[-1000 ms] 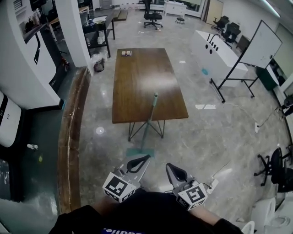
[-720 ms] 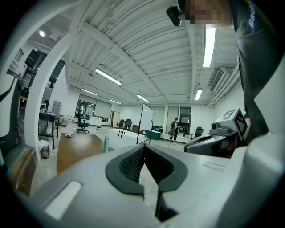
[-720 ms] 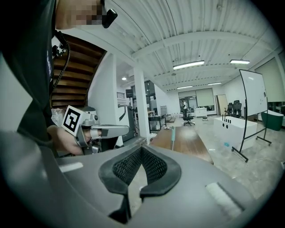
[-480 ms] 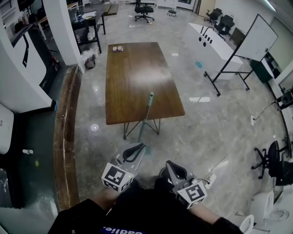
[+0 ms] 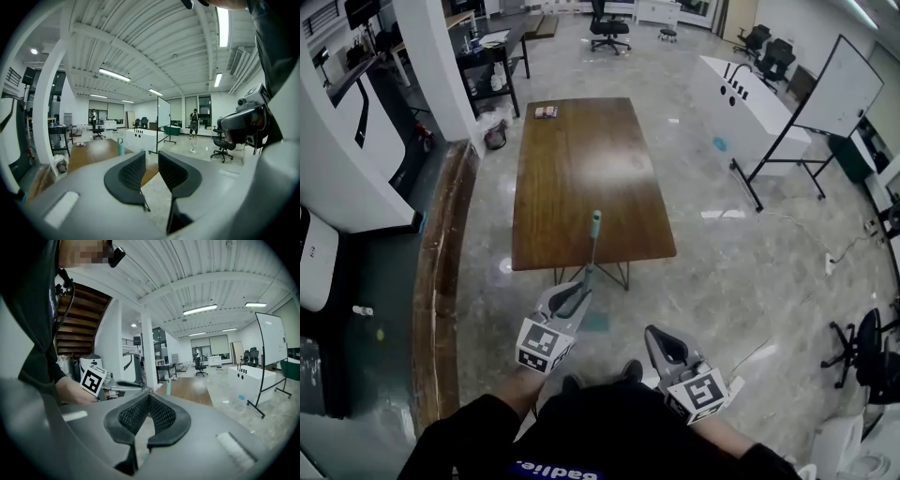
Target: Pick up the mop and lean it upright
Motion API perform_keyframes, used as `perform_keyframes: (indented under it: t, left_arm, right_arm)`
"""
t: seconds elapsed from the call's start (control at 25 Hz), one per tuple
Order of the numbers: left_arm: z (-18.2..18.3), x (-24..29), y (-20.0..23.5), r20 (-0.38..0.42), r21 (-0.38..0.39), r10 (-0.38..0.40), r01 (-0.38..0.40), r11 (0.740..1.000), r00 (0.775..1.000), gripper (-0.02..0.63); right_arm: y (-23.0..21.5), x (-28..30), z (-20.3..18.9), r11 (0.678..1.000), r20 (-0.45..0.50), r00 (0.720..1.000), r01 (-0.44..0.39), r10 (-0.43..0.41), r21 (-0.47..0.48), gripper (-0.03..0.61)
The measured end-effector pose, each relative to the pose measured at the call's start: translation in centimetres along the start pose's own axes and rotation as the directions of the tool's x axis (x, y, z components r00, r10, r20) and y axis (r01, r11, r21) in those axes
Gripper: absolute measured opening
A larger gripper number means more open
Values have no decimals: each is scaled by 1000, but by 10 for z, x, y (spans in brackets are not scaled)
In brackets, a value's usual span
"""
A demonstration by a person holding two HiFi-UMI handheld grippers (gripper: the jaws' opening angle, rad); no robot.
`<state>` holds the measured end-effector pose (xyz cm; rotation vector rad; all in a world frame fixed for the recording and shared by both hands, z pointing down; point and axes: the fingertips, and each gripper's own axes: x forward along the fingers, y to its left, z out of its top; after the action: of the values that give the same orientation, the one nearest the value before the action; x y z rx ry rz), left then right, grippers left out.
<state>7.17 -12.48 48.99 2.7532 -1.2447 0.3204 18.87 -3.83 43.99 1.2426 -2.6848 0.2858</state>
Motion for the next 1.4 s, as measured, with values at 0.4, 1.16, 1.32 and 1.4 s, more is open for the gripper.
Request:
perform_keyframes:
  t: [0.4,1.16,1.32,1.4]
  left_arm:
    - [-38,74,39,-80,26,78,-77,997,994,124]
    - [-117,171,109,-262,-31,134,-147,989,956,187]
    - [-124,181,116,-275,-23,131,-143,989,952,166]
    - [-124,183,118,-271,-25,138,-150,988,953,114]
  right_arm:
    - [-59,6,-8,999,-41,999,-27,28,42,5]
    - [-115,-19,-31,993,-145,986,98,-87,65,6]
    - [-121,-25,-33,990,-156,981,124,-113,67,5]
    - [-125,-28,-34,988,-158,980,135,-122,71,5]
